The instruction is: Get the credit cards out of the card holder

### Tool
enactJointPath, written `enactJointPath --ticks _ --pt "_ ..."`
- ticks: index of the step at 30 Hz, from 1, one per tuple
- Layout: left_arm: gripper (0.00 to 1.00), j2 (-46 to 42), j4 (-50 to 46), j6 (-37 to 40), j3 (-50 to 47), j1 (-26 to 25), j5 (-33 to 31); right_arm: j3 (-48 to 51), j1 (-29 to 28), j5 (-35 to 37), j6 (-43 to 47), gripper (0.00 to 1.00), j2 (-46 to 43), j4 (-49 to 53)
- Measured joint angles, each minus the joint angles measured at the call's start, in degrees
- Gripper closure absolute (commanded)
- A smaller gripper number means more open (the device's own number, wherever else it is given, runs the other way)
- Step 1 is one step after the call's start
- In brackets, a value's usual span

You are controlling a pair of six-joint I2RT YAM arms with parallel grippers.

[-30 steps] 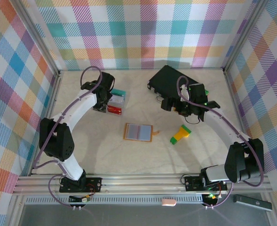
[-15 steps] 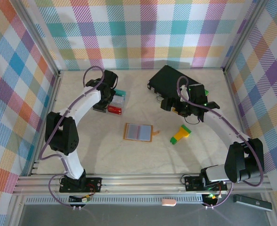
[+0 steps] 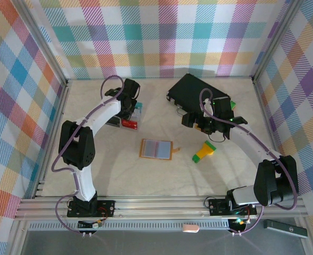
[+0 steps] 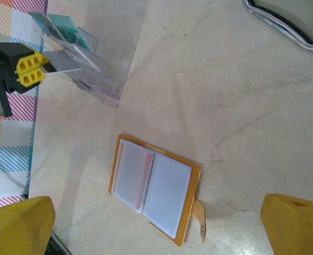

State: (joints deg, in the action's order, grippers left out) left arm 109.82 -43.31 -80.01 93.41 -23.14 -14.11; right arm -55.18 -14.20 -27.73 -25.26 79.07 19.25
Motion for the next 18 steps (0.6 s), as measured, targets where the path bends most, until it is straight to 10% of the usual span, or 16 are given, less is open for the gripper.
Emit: enactJointPath --ticks 18 --pt "1.0 3.0 0.4 -3.8 1.5 0.0 0.2 0.6 0.0 0.0 -0.5 0.01 0.0 -0.6"
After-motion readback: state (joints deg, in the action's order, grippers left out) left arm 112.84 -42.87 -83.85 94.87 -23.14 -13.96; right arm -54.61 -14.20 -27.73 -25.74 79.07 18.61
